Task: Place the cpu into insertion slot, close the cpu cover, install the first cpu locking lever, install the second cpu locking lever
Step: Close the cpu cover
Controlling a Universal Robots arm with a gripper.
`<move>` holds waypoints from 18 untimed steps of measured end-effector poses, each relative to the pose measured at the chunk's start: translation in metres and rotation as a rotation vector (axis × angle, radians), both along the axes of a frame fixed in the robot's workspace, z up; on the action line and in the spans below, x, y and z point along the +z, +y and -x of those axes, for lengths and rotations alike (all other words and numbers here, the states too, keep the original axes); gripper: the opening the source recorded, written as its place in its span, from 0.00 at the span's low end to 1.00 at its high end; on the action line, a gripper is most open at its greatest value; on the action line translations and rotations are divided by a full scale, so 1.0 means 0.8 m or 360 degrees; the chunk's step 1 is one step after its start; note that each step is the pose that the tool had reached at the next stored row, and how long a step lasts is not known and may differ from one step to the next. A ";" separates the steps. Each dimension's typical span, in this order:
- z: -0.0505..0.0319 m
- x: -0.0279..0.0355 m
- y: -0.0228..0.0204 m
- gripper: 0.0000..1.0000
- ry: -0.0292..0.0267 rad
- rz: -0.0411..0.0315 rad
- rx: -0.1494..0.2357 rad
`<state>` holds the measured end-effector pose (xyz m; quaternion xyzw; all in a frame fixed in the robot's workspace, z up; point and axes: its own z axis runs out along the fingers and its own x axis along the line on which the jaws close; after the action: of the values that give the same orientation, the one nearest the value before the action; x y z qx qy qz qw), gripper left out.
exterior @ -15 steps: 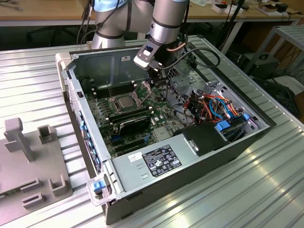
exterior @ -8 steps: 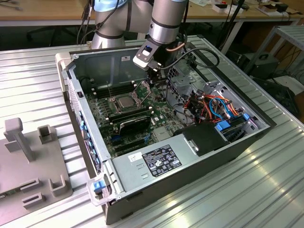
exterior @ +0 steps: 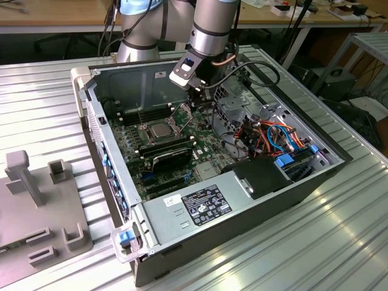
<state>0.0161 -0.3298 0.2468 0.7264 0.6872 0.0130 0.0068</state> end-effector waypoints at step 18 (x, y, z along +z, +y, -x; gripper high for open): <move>0.078 -0.0054 0.0006 0.11 0.00088 0.0000 0.0000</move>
<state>-0.0465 -0.3293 0.2425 0.7264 0.6871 0.0110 0.0049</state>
